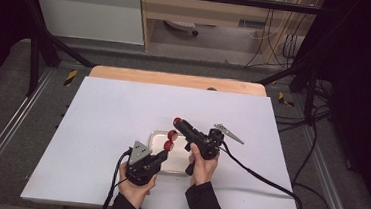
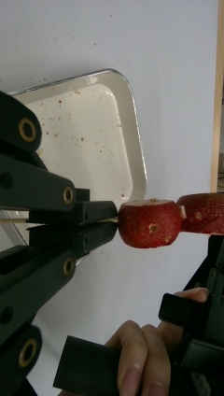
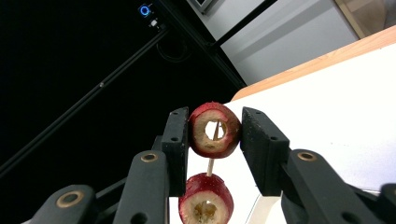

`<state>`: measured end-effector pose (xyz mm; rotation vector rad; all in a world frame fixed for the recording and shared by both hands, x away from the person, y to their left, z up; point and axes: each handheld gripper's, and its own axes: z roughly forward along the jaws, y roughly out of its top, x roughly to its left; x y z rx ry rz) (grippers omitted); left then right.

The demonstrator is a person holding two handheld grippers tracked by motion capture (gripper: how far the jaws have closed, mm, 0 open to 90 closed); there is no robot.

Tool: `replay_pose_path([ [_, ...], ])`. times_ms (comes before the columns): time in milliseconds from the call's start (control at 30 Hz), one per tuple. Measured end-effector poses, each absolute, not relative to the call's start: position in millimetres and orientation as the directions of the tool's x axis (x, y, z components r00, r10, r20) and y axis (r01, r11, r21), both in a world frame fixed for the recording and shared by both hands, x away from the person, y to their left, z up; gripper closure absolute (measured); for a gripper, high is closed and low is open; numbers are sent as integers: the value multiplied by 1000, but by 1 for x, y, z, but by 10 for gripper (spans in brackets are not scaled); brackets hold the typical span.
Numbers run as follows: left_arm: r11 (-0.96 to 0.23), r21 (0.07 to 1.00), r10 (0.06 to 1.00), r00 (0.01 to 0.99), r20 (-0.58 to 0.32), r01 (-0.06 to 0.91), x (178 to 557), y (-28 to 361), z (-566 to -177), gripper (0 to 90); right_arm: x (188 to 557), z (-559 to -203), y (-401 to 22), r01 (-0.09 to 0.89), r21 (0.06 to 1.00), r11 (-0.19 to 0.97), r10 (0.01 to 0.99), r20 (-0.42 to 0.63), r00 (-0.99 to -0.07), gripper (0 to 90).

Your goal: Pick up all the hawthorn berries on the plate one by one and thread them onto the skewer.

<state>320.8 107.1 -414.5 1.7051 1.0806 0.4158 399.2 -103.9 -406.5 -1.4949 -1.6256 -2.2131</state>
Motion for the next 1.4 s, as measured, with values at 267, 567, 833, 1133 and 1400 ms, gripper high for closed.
replay_pose_path([
  [267, -53, 897, 819, 533, -213, 440, 319, 106, -416, 883, 402, -408, -103, 539, 671, -509, 427, 741, -519, 638],
  [567, -29, 898, 816, 530, -233, 439, 320, 106, -416, 886, 401, -409, -103, 548, 667, -505, 411, 744, -527, 639],
  [833, -32, 888, 813, 529, -244, 458, 325, 105, -417, 886, 397, -411, -101, 542, 688, -482, 431, 725, -537, 638],
  [1133, -52, 890, 808, 543, -229, 453, 327, 118, -417, 885, 395, -401, -108, 527, 751, -398, 504, 659, -559, 514],
  [1400, -111, 885, 805, 563, -187, 452, 331, 142, -420, 885, 396, -401, -116, 555, 818, -153, 591, 526, -612, 237],
])
